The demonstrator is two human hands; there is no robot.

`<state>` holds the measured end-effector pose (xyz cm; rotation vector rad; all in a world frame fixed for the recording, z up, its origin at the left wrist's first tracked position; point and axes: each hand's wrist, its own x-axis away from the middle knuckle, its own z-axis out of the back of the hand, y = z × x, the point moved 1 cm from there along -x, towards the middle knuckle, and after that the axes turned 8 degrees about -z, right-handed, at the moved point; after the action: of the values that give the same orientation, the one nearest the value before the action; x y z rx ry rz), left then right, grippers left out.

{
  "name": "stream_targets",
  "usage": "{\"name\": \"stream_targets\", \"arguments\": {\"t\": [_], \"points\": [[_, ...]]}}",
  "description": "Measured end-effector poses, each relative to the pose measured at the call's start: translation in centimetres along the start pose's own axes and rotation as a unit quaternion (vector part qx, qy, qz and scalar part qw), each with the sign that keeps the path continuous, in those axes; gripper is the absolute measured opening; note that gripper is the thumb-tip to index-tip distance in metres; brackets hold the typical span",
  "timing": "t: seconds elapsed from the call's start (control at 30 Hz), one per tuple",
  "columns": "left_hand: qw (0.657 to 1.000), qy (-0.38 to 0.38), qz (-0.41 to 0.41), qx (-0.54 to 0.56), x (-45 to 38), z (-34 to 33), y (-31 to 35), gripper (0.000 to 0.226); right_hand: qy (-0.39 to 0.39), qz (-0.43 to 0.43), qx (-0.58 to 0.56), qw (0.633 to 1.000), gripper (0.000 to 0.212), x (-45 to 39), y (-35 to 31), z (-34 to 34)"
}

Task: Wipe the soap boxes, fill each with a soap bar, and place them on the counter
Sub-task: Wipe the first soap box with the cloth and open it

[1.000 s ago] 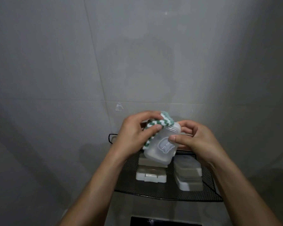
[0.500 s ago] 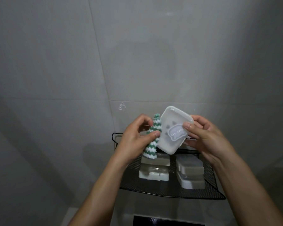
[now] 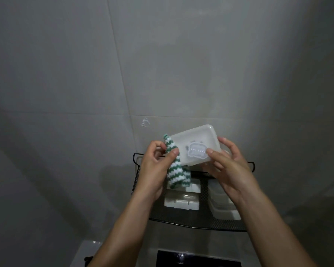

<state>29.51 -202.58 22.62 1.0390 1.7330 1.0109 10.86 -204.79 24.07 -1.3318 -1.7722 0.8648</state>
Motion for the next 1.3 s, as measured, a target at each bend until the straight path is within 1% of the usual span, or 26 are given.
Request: {"name": "stream_targets", "arguments": {"t": [0.07, 0.13, 0.17, 0.23, 0.3, 0.33, 0.43, 0.47, 0.6, 0.67, 0.7, 0.8, 0.87, 0.93, 1.03, 1.07, 1.17, 1.23, 1.3], "points": [[0.999, -0.011, -0.017, -0.033, -0.8, 0.7, 0.7, 0.025, -0.023, 0.0, 0.042, 0.999, 0.058, 0.0, -0.5, 0.4], [0.996, -0.038, -0.036, -0.078, -1.3, 1.4, 1.4, 0.025, -0.045, -0.018, 0.079, 0.996, 0.059, 0.0, -1.0, 0.8], [0.993, -0.053, -0.042, -0.093, -1.5, 1.6, 1.7, 0.025, -0.056, -0.033, 0.097, 0.993, 0.057, 0.0, -1.2, 1.1], [0.99, -0.08, -0.045, -0.105, -1.6, 1.8, 2.1, 0.022, -0.077, -0.065, 0.133, 0.986, 0.046, -0.1, -1.5, 1.6], [0.988, -0.09, -0.051, -0.112, -1.7, 1.7, 2.3, 0.02, -0.088, -0.08, 0.174, 0.977, 0.036, -0.3, -1.8, 2.0], [0.987, -0.087, -0.06, -0.121, -1.7, 1.7, 2.3, 0.019, -0.088, -0.084, 0.183, 0.976, 0.037, -0.3, -1.9, 2.1], [0.983, -0.042, -0.077, -0.158, -1.7, 1.4, 1.7, 0.016, -0.087, -0.096, 0.152, 0.98, 0.052, -0.3, -1.6, 1.9], [0.983, -0.018, -0.075, -0.165, -1.5, 1.3, 1.3, 0.017, -0.081, -0.093, 0.137, 0.983, 0.052, -0.2, -1.3, 1.8], [0.983, 0.072, -0.071, -0.153, -0.7, 0.4, 0.1, 0.028, -0.048, -0.065, 0.097, 0.992, 0.043, 0.0, 0.2, 1.1], [0.982, 0.094, -0.07, -0.15, -0.3, -0.1, -0.1, 0.029, -0.04, -0.06, 0.069, 0.995, 0.038, 0.0, 0.9, 0.7], [0.983, 0.093, -0.063, -0.147, 0.0, -0.5, -0.2, 0.028, -0.038, -0.058, 0.051, 0.996, 0.036, -0.1, 1.2, 0.5], [0.989, 0.059, -0.038, -0.13, 1.6, -2.2, -0.7, 0.024, -0.03, -0.051, 0.016, 0.998, 0.031, -0.5, 1.7, -0.1], [0.989, 0.048, -0.038, -0.135, 2.5, -2.9, -0.9, 0.023, -0.029, -0.044, 0.014, 0.999, 0.03, -0.8, 1.5, -0.4], [0.99, 0.047, -0.028, -0.129, 2.8, -2.9, -1.1, 0.026, -0.035, -0.037, 0.026, 0.998, 0.035, -1.0, 1.4, -0.5], [0.995, 0.045, 0.007, -0.092, 2.2, -2.2, -1.0, 0.027, -0.045, -0.039, 0.046, 0.997, 0.05, -1.0, 1.2, -0.3], [0.996, 0.036, 0.011, -0.084, 1.9, -1.8, -0.8, 0.028, -0.051, -0.042, 0.051, 0.997, 0.051, -1.1, 1.1, -0.1], [0.995, -0.013, -0.001, -0.096, 0.7, -0.5, 0.2, 0.026, -0.052, -0.061, 0.06, 0.995, 0.041, -1.2, 0.2, 0.4], [0.991, -0.043, -0.016, -0.125, -0.1, 0.2, 0.9, 0.023, -0.055, -0.078, 0.086, 0.992, 0.041, -1.3, -0.3, 0.7], [0.988, -0.037, -0.029, -0.148, -0.4, 0.5, 1.3, 0.022, -0.062, -0.083, 0.112, 0.988, 0.043, -1.3, -0.4, 0.5]]}}
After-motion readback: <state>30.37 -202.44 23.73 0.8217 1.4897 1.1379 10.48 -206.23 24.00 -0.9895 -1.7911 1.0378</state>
